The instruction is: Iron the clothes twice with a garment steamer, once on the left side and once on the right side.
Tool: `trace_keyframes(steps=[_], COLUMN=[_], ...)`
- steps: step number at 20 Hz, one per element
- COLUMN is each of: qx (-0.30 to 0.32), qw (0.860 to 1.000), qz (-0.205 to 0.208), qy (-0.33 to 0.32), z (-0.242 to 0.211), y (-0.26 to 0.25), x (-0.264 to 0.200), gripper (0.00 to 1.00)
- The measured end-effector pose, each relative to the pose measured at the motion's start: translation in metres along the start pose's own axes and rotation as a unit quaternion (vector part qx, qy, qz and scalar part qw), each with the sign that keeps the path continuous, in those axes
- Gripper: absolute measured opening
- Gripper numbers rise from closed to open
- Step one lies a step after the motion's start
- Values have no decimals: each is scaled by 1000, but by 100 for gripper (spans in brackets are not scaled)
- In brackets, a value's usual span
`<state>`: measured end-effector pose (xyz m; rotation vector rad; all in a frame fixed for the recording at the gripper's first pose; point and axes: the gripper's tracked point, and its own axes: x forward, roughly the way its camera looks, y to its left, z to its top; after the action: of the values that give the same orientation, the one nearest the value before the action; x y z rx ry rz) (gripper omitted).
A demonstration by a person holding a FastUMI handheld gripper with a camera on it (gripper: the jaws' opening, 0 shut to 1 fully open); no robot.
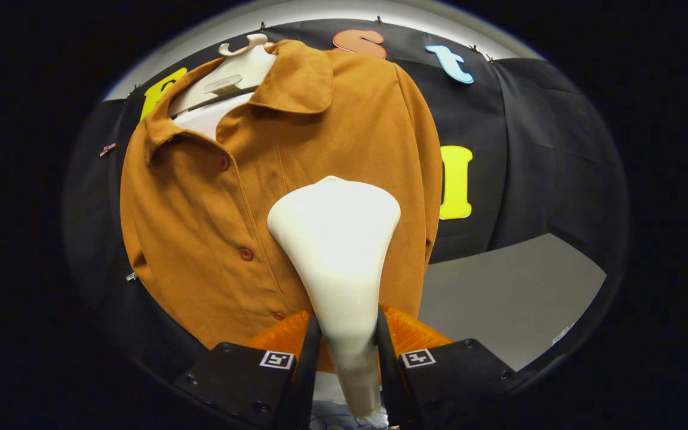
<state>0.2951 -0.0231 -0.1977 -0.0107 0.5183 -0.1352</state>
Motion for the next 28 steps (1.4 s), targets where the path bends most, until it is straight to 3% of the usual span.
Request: trace_keyframes(steps=[21, 24, 28], qx=[16, 19, 24], qw=[985, 984, 989], qz=[-37, -40, -56], qy=[170, 175, 134], z=[-135, -140, -108], y=[-23, -31, -42], x=[24, 20, 3], gripper=[51, 50, 50])
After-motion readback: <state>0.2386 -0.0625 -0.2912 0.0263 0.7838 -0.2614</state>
